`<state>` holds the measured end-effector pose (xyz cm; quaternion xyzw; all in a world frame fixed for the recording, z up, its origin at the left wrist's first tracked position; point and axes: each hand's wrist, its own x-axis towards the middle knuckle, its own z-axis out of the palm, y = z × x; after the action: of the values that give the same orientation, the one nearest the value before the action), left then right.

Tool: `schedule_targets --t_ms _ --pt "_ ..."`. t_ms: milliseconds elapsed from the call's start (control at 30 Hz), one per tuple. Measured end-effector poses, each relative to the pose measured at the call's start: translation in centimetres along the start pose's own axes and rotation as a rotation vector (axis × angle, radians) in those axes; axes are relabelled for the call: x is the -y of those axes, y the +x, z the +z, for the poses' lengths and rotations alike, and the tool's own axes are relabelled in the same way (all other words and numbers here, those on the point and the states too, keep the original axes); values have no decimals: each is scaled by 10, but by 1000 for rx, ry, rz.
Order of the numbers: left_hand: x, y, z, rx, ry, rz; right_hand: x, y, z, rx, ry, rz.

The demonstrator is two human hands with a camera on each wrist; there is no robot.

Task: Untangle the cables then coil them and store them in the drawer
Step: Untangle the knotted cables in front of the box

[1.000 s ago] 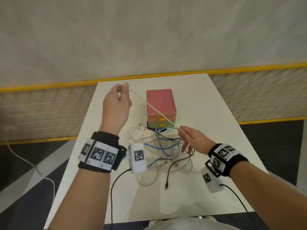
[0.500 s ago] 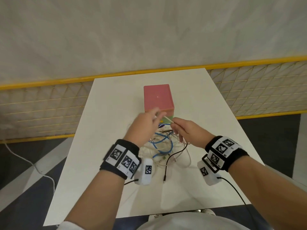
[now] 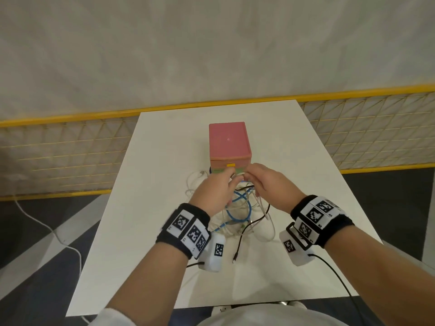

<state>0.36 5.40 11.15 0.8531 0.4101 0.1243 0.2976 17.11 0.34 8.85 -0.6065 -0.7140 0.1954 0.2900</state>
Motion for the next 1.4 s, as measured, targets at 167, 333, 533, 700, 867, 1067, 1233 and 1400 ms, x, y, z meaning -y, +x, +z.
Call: schedule_targets --t_ms 167,333,533,700,867,1067,1233,1400 --pt "-9 1 -51 -370 -110 103 -19 -12 15 95 86 166" --pt "-2 -1 -74 -496 -36 -30 -25 -17 15 105 56 222" --pt "-26 -19 -17 -132 197 158 -18 -12 7 90 -83 144" --pt "-8 -12 -1 15 233 -22 -11 -15 2 74 -156 121" --pt "6 -10 -40 -286 271 -122 -22 -25 2 86 -23 264" --pt "12 -13 -75 -685 233 -226 -21 -28 6 49 12 291" --pt "-5 -10 -22 -122 126 14 -7 -18 10 65 -25 214" --pt "4 1 12 32 66 11 -4 -15 11 65 43 144"
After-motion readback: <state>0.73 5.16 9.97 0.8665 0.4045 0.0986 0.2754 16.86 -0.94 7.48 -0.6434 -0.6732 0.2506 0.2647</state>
